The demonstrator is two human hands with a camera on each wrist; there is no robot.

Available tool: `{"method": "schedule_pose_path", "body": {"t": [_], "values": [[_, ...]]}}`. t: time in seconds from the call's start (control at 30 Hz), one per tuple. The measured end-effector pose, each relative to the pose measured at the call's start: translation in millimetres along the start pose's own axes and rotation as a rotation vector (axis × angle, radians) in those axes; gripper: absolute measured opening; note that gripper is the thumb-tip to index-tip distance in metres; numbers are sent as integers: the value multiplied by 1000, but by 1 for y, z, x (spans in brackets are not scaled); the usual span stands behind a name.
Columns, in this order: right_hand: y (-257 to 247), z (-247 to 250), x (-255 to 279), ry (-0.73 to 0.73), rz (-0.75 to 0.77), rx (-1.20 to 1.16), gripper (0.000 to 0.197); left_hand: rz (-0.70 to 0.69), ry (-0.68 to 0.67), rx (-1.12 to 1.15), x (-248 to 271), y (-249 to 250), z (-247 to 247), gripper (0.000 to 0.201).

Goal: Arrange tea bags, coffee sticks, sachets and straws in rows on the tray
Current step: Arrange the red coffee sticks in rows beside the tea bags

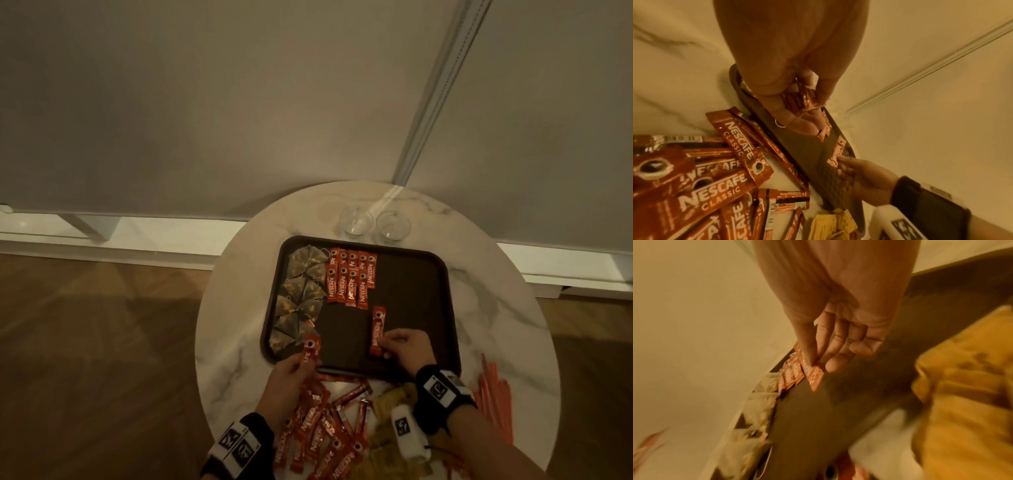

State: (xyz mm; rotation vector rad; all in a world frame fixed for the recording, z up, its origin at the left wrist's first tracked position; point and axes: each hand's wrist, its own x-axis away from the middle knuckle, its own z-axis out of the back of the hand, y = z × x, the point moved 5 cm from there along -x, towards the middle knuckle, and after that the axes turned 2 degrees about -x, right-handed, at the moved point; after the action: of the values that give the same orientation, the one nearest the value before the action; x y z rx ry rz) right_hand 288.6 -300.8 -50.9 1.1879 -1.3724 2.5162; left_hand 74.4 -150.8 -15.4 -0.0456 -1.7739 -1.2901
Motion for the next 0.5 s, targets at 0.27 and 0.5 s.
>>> {"method": "schedule_pose_path", "body": {"t": [0.27, 0.5], "values": [[-36, -6, -67, 112, 45, 77, 5, 6, -34, -91, -29, 6, 2, 17], [-45, -6, -82, 126, 21, 146, 6, 16, -50, -110, -42, 4, -6, 19]]}}
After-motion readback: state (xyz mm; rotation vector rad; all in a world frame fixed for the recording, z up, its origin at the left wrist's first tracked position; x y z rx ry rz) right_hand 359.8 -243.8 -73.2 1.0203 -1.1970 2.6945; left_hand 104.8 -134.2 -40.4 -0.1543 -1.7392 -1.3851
